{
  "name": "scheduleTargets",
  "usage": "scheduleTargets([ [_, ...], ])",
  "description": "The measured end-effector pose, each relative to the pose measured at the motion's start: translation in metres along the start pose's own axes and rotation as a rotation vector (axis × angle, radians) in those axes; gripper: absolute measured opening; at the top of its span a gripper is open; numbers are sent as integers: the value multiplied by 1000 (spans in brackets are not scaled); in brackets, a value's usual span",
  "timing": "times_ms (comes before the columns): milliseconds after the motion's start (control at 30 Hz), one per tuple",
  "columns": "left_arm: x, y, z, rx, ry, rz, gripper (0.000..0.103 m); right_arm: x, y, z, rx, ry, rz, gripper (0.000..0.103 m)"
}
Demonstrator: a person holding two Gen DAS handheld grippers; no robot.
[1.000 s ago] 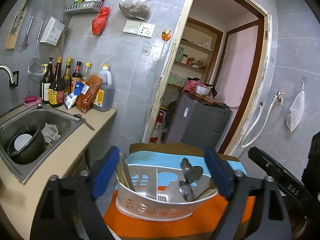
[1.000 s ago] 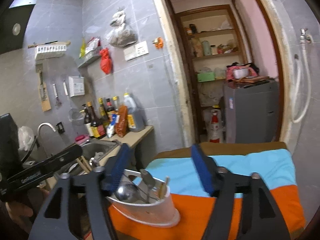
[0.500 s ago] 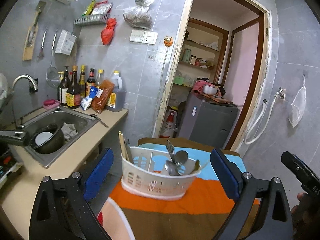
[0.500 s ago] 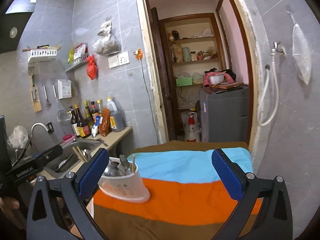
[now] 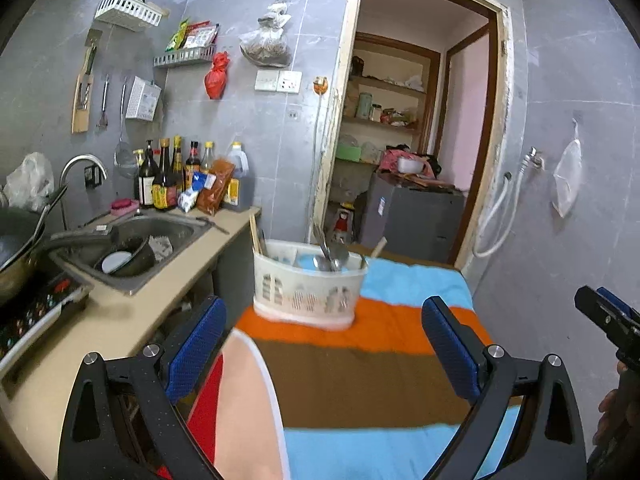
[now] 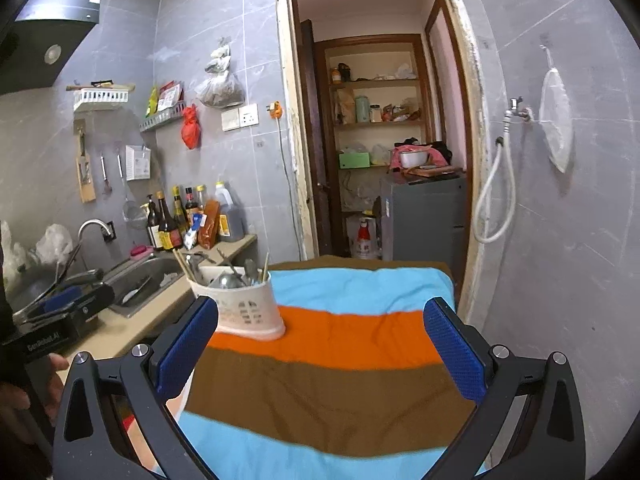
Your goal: Organize utensils
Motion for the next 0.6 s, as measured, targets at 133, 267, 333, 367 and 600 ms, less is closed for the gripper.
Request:
scheduleTargets([
  [133, 22, 16, 8, 4, 3, -4, 96, 25, 13, 3, -6, 15, -13, 103],
  [267, 40, 23, 16, 5, 25, 14, 96, 45, 22, 7, -5, 34, -16, 103],
  [333, 48, 25, 22, -18, 35, 26, 96, 54, 27, 10, -17, 43, -21, 103],
  [367, 52, 27, 25, -30, 39, 30, 96, 59, 29, 11, -20, 48, -23, 103],
  [600, 58, 35, 41, -66, 75, 25, 96, 73, 37, 14, -24, 54, -25, 103],
])
Point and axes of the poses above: each gripper's, at about its wrist camera, not at the fingertips, and x roughly against the way its jaws point, z to its right, y to its underside, the point moved 1 cm from there along -x, roughly the way its jaws point, and after that the axes turned 1 degree about y, right-handed, at the moved point
